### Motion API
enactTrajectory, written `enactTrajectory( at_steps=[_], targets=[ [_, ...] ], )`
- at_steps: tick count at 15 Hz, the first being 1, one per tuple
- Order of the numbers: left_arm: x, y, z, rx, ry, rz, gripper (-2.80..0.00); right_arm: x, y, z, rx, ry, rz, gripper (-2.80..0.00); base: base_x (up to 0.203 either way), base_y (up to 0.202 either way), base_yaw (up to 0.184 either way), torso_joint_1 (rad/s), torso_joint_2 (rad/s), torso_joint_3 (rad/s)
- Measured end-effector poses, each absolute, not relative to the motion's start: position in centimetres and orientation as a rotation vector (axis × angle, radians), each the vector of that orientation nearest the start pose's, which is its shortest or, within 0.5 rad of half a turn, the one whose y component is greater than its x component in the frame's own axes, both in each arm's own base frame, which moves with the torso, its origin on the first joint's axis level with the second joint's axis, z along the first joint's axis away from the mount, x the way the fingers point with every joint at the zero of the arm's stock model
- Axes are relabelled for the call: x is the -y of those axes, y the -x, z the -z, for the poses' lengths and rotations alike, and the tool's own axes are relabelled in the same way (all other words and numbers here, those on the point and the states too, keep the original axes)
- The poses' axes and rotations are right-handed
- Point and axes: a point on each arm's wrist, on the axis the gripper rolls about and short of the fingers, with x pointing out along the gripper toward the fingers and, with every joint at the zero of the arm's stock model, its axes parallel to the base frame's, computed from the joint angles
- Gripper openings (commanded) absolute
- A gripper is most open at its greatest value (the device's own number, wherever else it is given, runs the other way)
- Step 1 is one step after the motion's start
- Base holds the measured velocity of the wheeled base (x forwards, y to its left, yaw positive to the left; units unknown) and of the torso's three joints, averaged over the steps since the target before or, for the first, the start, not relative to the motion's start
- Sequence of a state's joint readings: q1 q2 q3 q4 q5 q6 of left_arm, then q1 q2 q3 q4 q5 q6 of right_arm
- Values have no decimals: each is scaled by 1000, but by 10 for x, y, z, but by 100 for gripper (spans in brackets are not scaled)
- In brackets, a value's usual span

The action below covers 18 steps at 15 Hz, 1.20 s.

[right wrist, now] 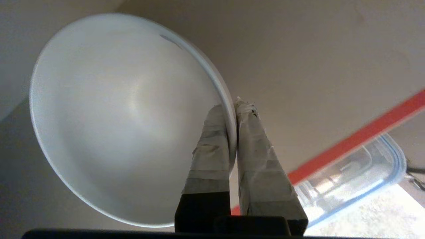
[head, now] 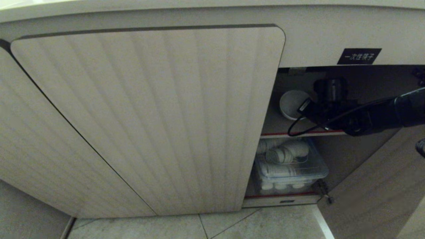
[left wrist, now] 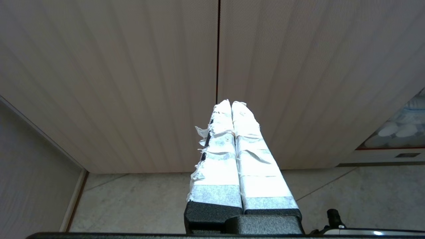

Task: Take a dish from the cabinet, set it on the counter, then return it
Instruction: Take the bowl from the cabinet

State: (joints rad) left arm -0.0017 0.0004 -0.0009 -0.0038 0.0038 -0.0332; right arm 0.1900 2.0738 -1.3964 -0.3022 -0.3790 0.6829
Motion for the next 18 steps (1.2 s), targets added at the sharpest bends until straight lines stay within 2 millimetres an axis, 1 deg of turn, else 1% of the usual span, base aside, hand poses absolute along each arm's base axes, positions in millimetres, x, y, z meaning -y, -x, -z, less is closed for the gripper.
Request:
enactTrajectory(
  at_steps=[5,11,15,18],
  targets=[
    [0,23,-76,5,33,-2,-280,-74,-403,-169,-297,-563,297,-280,0,0,0,0,0,0],
    [0,23,-76,4,33,-2,-280,-81,-386,-170,-316,-559,276,-280,0,0,0,0,0,0],
    [0,23,-76,4,33,-3,-280,-81,-374,-173,-311,-565,263,-280,0,0,0,0,0,0],
    [0,23,-76,4,33,-3,-280,-78,-361,-173,-333,-562,264,-280,0,0,0,0,0,0]
  ],
)
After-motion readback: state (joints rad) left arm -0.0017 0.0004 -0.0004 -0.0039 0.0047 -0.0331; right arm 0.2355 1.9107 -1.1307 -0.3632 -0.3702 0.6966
